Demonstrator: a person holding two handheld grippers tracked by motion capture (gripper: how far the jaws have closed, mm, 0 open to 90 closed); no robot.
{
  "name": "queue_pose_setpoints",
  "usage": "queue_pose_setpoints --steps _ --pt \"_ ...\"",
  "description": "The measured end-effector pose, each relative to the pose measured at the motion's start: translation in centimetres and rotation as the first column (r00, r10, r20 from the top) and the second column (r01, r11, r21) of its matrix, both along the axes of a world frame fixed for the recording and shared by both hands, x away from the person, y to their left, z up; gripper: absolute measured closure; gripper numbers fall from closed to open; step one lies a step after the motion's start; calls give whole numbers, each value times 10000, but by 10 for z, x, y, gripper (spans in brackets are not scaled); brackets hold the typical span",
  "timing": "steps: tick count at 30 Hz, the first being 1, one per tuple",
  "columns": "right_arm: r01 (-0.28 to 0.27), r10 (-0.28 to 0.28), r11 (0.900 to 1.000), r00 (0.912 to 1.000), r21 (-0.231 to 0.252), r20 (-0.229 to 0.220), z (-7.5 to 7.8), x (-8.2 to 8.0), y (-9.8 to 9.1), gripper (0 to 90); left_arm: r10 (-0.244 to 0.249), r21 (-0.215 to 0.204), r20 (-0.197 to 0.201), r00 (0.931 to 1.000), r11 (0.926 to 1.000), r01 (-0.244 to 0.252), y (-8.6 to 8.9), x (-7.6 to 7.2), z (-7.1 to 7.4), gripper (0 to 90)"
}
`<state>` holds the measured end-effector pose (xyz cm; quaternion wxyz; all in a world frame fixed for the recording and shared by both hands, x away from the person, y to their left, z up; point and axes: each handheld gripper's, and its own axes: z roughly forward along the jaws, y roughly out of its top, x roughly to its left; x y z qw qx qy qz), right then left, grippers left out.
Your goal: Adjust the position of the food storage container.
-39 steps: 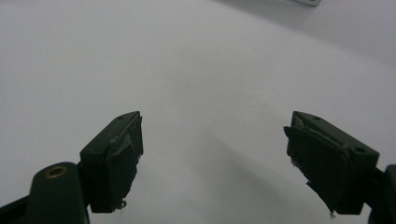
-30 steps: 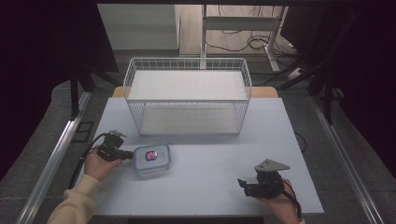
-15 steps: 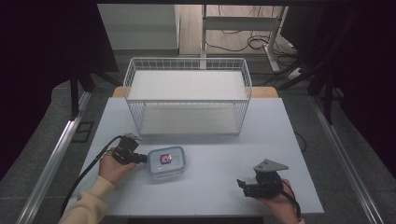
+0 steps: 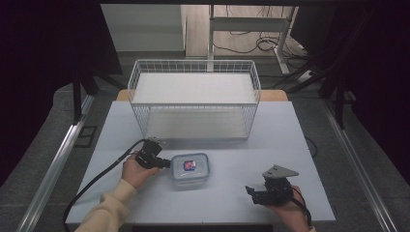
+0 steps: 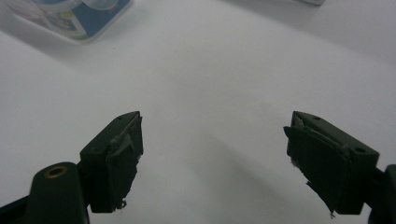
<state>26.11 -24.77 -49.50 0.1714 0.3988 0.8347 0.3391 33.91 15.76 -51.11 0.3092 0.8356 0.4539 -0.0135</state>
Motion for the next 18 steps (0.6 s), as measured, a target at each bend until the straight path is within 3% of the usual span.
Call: queue_pose_setpoints --steps 18 --pt "-41 42 10000 10000 49 -26 0 0 0 189 -333 -124 32 9994 9994 334 -26 9 1 900"
